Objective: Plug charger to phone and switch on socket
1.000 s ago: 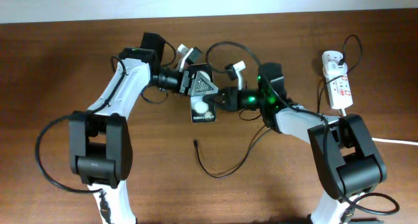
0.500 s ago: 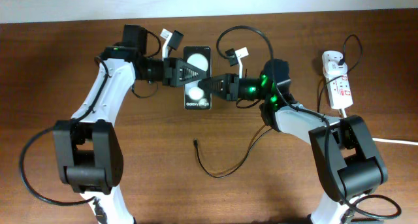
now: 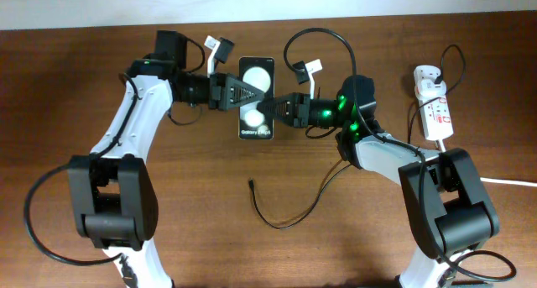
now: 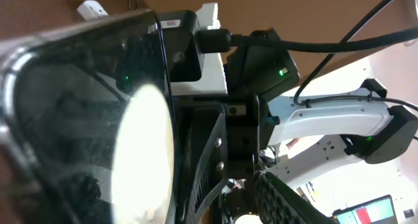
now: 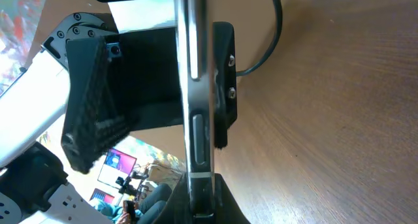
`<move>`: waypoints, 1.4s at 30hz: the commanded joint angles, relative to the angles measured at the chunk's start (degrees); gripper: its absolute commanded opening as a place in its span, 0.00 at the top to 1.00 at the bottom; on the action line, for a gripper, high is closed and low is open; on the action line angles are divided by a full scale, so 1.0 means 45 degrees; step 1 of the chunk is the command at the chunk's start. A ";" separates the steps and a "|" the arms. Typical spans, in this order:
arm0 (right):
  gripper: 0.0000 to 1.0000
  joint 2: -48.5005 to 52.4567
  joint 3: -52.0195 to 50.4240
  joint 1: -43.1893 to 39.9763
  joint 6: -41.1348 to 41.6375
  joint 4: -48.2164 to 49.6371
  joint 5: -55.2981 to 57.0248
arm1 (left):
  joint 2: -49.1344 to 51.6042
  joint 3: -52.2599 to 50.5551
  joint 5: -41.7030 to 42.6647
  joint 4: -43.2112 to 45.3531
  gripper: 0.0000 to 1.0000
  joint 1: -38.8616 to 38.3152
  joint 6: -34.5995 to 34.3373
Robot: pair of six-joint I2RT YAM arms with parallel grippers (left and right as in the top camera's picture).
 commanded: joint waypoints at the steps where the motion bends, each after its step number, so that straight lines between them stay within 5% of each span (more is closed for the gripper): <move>1: 0.96 0.0092 -0.0117 0.0107 0.0257 -0.0180 0.0738 | -0.0641 0.0117 0.0447 -0.0044 0.55 -0.0544 0.0209; 13: 0.96 0.0092 -0.0117 0.0112 0.0253 -0.0189 0.0112 | -0.0641 0.0121 0.0452 0.0554 0.95 -0.0544 0.0209; 17: 0.54 0.0092 -0.0117 -0.0083 0.0253 -0.0121 -0.0219 | -0.0641 0.0121 0.0175 0.0554 1.00 -0.0520 0.0204; 21: 0.42 0.0092 -0.0117 -0.1035 0.0199 -0.0131 -0.1773 | -0.0641 0.0117 -0.6198 0.0554 1.00 -0.0520 -0.1423; 24: 0.28 0.0092 -0.0117 -0.1209 -0.0330 -0.0452 -0.3507 | -0.0641 0.0107 -1.1472 -0.0121 1.00 -0.0520 -0.4459; 26: 0.27 0.0092 -0.0136 -0.1112 -0.0913 -0.1889 -0.3725 | -0.0617 0.0107 -1.1914 -0.1044 1.00 -0.0520 -0.5008; 29: 0.28 0.0092 -0.0141 -0.0685 -0.4109 -0.6159 -0.3172 | -0.0588 -0.0588 -1.1963 -0.1467 1.00 -0.0520 -0.5387; 32: 0.30 0.0092 -0.0141 -0.0015 -0.7446 -1.1375 0.0019 | -0.0578 -0.1758 -1.2211 -0.1039 1.00 -0.0554 -0.6577; 33: 0.29 0.0092 -0.0141 0.0223 -0.8320 -1.2973 0.1603 | -0.0578 -0.1962 -1.3765 -0.1083 1.00 -0.0777 -0.6824; 37: 0.29 0.0092 -0.0141 0.0797 -0.9097 -1.4649 0.5231 | -0.0534 -0.2195 -1.7894 -0.0690 1.00 -0.2220 -0.7985; 42: 0.25 0.0092 -0.0141 0.0801 -0.9102 -1.5290 0.6679 | -0.0364 -0.2730 -1.8583 -0.0403 1.00 -0.3143 -0.8247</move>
